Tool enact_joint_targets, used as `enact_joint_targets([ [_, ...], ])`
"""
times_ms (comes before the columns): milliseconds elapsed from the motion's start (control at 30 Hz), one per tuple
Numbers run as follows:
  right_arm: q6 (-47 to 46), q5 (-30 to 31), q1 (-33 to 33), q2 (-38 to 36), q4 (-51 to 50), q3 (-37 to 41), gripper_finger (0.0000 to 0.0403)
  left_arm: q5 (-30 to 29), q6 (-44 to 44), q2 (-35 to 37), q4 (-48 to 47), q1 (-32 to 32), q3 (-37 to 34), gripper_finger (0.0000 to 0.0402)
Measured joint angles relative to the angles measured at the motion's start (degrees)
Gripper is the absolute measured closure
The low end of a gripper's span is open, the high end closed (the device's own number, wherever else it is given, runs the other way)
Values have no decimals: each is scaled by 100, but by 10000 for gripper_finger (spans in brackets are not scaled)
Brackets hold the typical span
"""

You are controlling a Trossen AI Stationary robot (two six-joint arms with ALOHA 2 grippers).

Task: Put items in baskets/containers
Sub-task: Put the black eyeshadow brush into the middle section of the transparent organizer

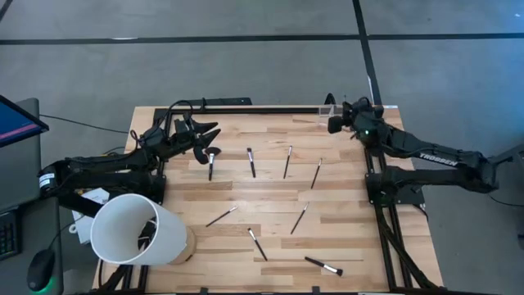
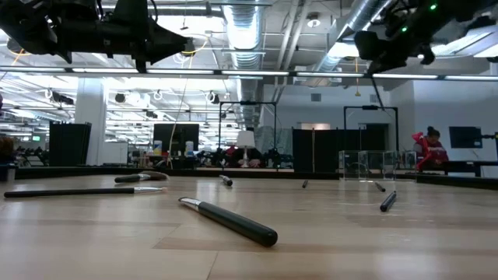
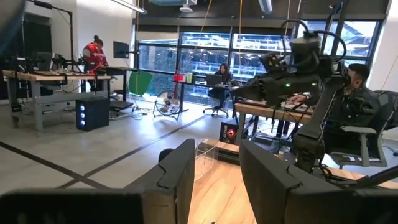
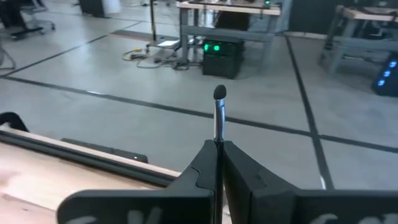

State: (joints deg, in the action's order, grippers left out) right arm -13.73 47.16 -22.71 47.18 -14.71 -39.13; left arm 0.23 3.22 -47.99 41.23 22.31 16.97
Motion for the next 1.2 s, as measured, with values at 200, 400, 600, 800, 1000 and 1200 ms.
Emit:
enact_joint_targets([
  [200, 479, -1018, -614, 481, 943, 0, 400, 0, 0, 0, 0, 0, 0, 277],
  [400, 691, -1460, -1066, 903, 1578, 0, 397, 0, 0, 0, 0, 0, 0, 277],
  [600, 823, -2033, -1476, 1031, 2240, 7, 400, 0, -2, -2, -6, 0, 0, 277],
  [800, 938, -2083, -1731, 1022, 2353, 31, 399, 2, -240, -2, -42, 0, 0, 277],
  [1000, 913, -2645, -2182, 1016, 4139, 1083, 401, 0, -251, -2, -76, -2, 0, 277],
  [1200, 924, -2791, -2572, 1014, 4842, 1630, 401, 0, -270, -20, -306, -2, 0, 277],
])
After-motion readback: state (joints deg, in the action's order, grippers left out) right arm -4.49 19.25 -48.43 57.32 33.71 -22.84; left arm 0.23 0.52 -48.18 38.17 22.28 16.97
